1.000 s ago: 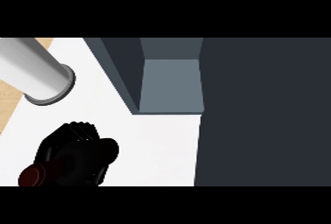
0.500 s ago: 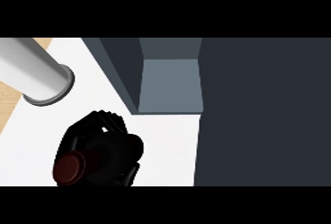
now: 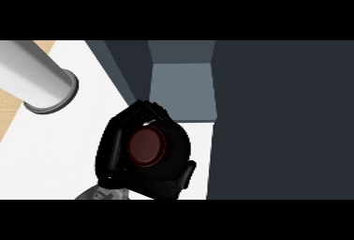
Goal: Pick up the wine, place it into the cabinet and close the cabinet
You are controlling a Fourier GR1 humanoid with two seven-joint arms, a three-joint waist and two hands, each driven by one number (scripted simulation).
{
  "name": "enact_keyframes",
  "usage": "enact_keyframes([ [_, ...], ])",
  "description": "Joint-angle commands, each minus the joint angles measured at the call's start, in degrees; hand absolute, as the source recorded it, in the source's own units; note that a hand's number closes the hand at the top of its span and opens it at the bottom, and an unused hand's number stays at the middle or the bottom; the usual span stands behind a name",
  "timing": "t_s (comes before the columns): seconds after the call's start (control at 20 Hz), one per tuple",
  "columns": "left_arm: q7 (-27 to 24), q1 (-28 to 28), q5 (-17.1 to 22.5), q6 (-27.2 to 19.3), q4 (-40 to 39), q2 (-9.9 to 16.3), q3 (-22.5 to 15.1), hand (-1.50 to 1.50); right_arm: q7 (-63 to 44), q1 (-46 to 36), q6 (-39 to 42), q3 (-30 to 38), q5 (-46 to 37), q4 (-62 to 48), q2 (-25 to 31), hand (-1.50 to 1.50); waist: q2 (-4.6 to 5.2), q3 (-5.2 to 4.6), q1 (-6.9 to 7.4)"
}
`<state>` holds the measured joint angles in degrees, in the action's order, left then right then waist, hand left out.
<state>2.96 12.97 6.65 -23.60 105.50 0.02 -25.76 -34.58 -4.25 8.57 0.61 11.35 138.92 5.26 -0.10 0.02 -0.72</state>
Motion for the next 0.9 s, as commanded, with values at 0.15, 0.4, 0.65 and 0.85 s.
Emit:
enact_keyframes([
  [0.15, 2.67, 11.27, -1.76, -11.59, -6.15, -0.02, -4.44, 1.50, -5.85, -0.89, -0.86, 3.07, 7.53, 7.77, 1.58, -1.50, 0.00, -0.01, -0.11],
  [0.4, 2.67, 12.89, -0.96, -12.77, -8.17, -0.02, -2.67, 1.50, -0.64, -0.12, 2.17, 4.48, 7.52, 1.71, 1.51, -1.50, 0.07, 0.00, 0.38],
  [0.65, 0.46, 16.00, -0.78, -16.43, -13.76, -0.02, -5.40, 1.50, -4.17, 2.11, 0.12, 0.03, 4.31, 8.76, -0.46, -1.50, 0.00, -0.03, 0.04],
  [0.85, -3.80, 19.50, 2.68, -15.71, -18.88, -0.02, -1.49, 1.50, -3.16, 2.50, 1.73, 3.83, 7.36, 7.93, 1.09, -1.50, 0.08, -0.02, -0.23],
])
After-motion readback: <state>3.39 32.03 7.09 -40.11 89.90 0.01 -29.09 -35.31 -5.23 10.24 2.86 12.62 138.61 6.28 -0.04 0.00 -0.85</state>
